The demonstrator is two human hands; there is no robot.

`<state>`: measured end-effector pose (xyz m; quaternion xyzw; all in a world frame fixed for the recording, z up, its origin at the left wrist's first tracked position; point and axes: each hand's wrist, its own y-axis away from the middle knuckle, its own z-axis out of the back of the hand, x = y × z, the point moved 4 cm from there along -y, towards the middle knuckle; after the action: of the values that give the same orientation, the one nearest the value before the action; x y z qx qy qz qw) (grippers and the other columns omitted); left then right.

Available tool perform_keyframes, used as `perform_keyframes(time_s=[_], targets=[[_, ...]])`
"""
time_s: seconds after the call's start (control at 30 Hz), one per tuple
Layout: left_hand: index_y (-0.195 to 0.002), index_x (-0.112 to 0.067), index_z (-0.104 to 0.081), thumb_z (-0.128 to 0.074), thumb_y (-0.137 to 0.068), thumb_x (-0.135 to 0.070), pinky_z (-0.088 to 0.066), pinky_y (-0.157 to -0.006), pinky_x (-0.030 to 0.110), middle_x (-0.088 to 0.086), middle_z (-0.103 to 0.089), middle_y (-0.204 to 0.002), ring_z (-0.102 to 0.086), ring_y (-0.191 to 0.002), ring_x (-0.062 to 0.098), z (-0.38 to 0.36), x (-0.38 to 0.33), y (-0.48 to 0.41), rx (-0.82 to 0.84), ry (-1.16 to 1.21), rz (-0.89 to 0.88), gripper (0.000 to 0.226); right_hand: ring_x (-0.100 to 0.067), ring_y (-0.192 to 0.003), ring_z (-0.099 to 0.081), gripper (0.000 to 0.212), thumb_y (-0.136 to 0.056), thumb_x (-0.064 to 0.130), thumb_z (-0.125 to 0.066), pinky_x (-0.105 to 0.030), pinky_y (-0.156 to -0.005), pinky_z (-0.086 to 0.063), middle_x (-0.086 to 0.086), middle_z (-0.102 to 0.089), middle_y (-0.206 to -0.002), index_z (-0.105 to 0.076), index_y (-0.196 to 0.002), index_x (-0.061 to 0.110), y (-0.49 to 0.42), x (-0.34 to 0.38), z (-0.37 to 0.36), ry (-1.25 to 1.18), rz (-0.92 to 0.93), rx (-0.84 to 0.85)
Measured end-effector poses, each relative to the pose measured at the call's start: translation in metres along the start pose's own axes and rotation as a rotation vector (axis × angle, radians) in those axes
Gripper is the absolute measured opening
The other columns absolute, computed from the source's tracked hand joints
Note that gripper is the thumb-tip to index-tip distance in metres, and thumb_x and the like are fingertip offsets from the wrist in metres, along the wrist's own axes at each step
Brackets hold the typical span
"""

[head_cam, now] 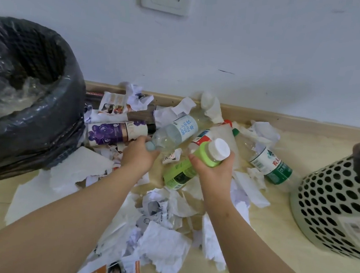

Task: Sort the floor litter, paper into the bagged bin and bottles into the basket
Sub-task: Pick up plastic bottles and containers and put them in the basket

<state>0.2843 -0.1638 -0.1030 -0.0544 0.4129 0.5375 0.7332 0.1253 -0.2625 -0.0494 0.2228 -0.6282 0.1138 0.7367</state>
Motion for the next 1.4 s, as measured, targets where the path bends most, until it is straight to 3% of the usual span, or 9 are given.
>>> perform_keyframes(time_s=[0.17, 0.33, 0.5, 0.67, 0.83, 0.97, 1.13, 1.3, 1.4], targets=[[-0.114, -0.014, -0.055, -0.059, -0.089, -0.038, -0.037, -0.071, 0.03, 0.006, -0.057, -0.108, -0.054, -0.092, 0.022, 0.027, -0.021, 0.019, -0.102, 0.074, -0.118, 0.035, -0.004, -0.094, -0.058, 0.05, -0.075, 0.021, -0.077, -0.02, -0.076, -0.045, 0.012, -0.06, -0.099, -0.046, -0.114, 0.025, 0.001, 0.002, -0.005, -0.034, -0.04, 0.013], [-0.12, -0.013, -0.054, -0.06, -0.088, -0.038, -0.042, -0.074, 0.024, 0.008, -0.047, -0.118, -0.05, -0.096, 0.019, 0.071, -0.058, 0.041, -0.249, 0.121, -0.291, 0.041, -0.017, -0.101, -0.059, 0.052, -0.073, 0.025, -0.078, -0.035, -0.089, -0.05, 0.002, -0.06, -0.107, -0.048, -0.116, 0.023, -0.003, 0.026, -0.018, -0.059, -0.057, 0.044], [-0.118, -0.01, -0.056, -0.06, -0.088, -0.034, -0.028, -0.075, 0.015, 0.007, -0.05, -0.114, -0.042, -0.093, 0.011, 0.108, -0.101, 0.075, -0.353, 0.101, -0.467, 0.039, -0.013, -0.095, -0.059, 0.049, -0.075, 0.022, -0.077, -0.032, -0.088, -0.049, 0.01, -0.057, -0.095, -0.048, -0.115, 0.02, 0.003, 0.078, -0.018, -0.094, 0.027, 0.067], [-0.116, -0.015, -0.054, -0.06, -0.088, -0.033, -0.035, -0.08, 0.023, 0.0, -0.045, -0.108, -0.045, -0.093, 0.01, 0.132, -0.158, 0.115, -0.382, 0.2, -0.589, 0.034, -0.011, -0.096, -0.059, 0.051, -0.076, 0.024, -0.076, -0.03, -0.085, -0.05, 0.008, -0.059, -0.101, -0.046, -0.117, 0.023, 0.008, 0.125, 0.011, -0.126, 0.111, 0.058], [-0.107, -0.025, -0.052, -0.059, -0.088, -0.035, -0.038, -0.079, 0.015, -0.005, -0.046, -0.107, -0.047, -0.097, 0.009, 0.121, -0.212, 0.152, -0.338, 0.346, -0.701, 0.023, -0.015, -0.098, -0.059, 0.045, -0.076, 0.025, -0.076, -0.035, -0.086, -0.05, 0.009, -0.058, -0.097, -0.047, -0.11, 0.027, 0.009, 0.169, 0.076, -0.288, 0.142, -0.16], [-0.105, -0.026, -0.056, -0.063, -0.085, -0.038, -0.052, -0.09, 0.043, -0.001, -0.053, -0.11, -0.056, -0.103, 0.016, 0.095, -0.249, 0.174, -0.277, 0.527, -0.759, 0.024, -0.009, -0.096, -0.058, 0.052, -0.076, 0.027, -0.076, -0.031, -0.087, -0.05, 0.013, -0.057, -0.099, -0.046, -0.118, 0.028, 0.016, 0.195, 0.134, -0.427, 0.213, -0.355], [-0.093, -0.042, -0.053, -0.061, -0.078, -0.047, -0.053, -0.089, 0.042, 0.0, -0.057, -0.112, -0.06, -0.104, 0.017, 0.055, -0.299, 0.207, -0.184, 0.671, -0.827, 0.018, 0.0, -0.092, -0.057, 0.057, -0.073, 0.024, -0.078, -0.016, -0.08, -0.045, 0.016, -0.054, -0.099, -0.044, -0.119, 0.029, 0.027, 0.218, 0.206, -0.576, 0.347, -0.61], [-0.106, -0.027, -0.052, -0.063, -0.087, -0.028, -0.054, -0.078, 0.018, 0.003, -0.056, -0.116, -0.059, -0.104, 0.018, 0.007, -0.338, 0.231, -0.06, 0.721, -0.895, 0.021, 0.0, -0.098, -0.057, 0.063, -0.072, 0.023, -0.079, -0.008, -0.074, -0.045, 0.016, -0.055, -0.107, -0.044, -0.125, 0.027, 0.037, 0.224, 0.269, -0.542, 0.478, -0.784], [-0.115, -0.02, -0.052, -0.063, -0.087, -0.026, -0.045, -0.068, 0.002, -0.003, -0.051, -0.112, -0.055, -0.095, -0.003, -0.021, -0.354, 0.243, -0.046, 0.582, -0.951, 0.031, -0.002, -0.097, -0.057, 0.056, -0.072, 0.021, -0.078, -0.018, -0.086, -0.046, 0.017, -0.056, -0.104, -0.045, -0.116, 0.032, 0.034, 0.212, 0.296, -0.399, 0.473, -0.833]])
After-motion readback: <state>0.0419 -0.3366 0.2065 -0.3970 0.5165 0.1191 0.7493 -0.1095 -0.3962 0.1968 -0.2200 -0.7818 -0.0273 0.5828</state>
